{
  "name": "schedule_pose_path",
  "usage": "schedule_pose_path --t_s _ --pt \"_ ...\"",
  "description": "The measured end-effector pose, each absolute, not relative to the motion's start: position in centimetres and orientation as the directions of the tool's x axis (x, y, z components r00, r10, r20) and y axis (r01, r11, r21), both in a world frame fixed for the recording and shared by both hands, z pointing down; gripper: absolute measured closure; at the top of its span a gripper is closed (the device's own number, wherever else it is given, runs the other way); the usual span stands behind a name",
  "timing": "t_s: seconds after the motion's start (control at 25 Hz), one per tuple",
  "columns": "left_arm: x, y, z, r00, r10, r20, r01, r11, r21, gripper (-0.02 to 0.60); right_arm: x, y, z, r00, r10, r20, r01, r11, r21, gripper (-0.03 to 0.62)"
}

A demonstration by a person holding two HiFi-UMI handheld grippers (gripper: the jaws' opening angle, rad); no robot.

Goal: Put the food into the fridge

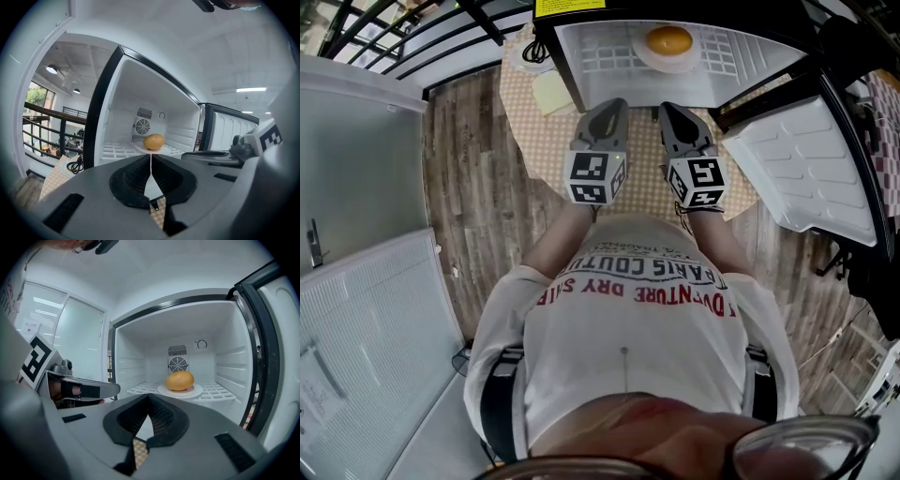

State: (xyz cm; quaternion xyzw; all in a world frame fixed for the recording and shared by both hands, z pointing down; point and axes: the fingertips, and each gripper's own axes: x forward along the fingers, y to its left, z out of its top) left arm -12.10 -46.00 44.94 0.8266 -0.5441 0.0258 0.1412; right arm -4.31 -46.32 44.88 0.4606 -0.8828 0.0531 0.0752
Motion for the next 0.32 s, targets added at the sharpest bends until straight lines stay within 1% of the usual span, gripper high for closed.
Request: schedule_pose_path --t_s 0.32 --pt "-12.32 -46.01 44.83 0.398 -0.897 0.189 -0.906 -0.352 0.236 0.554 -3.8 -46.43 45.19 -0.553 -0.81 0.195 -0.829 0.559 -0.033 0.569"
